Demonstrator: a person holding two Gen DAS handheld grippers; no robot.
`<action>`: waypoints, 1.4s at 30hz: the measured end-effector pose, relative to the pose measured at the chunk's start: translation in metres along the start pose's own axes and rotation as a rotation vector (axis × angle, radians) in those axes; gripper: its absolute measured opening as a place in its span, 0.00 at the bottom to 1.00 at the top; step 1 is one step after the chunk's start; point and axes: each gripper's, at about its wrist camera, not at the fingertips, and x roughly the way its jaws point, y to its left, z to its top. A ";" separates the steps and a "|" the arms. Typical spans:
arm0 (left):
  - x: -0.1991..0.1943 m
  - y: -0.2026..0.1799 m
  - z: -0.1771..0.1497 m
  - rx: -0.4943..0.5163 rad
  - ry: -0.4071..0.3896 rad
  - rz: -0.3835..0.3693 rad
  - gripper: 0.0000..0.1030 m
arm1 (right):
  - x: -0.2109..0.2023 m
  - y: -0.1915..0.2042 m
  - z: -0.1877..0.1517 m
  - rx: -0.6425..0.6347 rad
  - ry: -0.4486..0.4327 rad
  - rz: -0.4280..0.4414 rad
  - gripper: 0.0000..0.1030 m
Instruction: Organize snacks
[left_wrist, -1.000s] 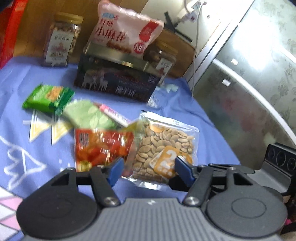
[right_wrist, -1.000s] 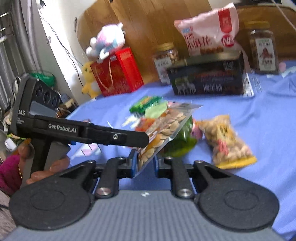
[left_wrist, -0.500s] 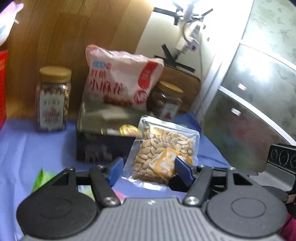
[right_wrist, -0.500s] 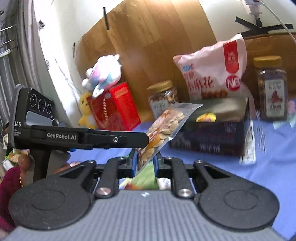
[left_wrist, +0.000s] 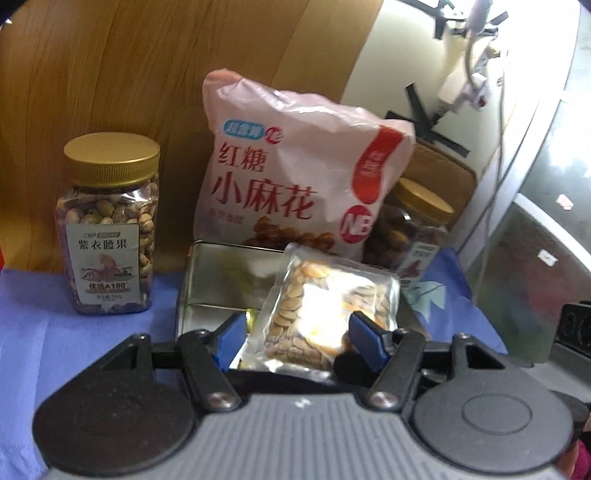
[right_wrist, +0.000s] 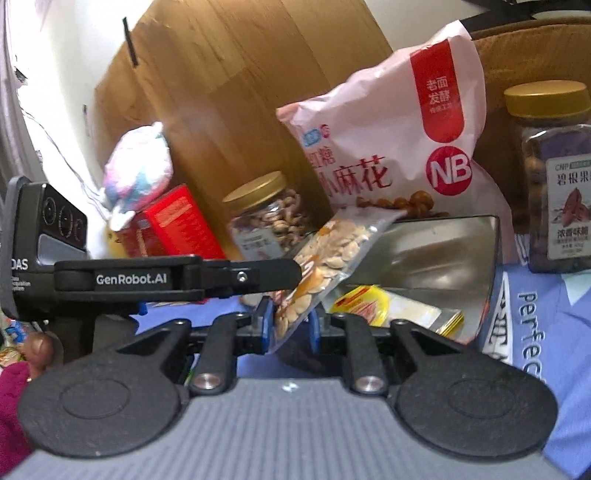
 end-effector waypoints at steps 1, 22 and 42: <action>0.002 0.000 0.000 0.000 -0.005 0.010 0.63 | 0.002 0.001 0.000 -0.022 -0.004 -0.027 0.32; -0.074 -0.041 -0.093 0.035 0.036 -0.061 0.67 | -0.127 0.004 -0.089 0.103 -0.043 -0.145 0.44; -0.094 -0.086 -0.166 0.160 0.129 0.233 0.69 | -0.141 0.057 -0.162 -0.208 0.041 -0.438 0.56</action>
